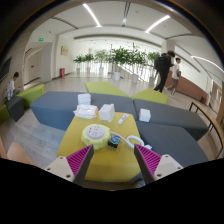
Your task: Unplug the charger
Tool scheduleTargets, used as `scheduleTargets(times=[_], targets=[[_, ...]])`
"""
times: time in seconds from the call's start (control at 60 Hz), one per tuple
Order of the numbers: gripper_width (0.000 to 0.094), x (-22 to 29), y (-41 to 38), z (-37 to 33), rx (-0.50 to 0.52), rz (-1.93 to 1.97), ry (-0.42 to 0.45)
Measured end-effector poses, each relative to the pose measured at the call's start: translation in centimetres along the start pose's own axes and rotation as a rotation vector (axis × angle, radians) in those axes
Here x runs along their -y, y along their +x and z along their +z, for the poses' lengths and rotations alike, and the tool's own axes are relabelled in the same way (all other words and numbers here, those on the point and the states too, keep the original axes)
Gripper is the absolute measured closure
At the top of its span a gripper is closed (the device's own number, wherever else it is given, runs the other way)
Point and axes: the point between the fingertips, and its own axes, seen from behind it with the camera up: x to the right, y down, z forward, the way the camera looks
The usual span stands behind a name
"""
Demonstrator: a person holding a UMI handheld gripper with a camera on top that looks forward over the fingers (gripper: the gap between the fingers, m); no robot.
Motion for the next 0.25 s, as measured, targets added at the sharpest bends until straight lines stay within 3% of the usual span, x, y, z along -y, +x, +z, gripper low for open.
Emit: scheduleTargets(times=[0.25], targets=[[0.0088,-1.4,2.0,-0.6,-0.008,0.012,-0.017]])
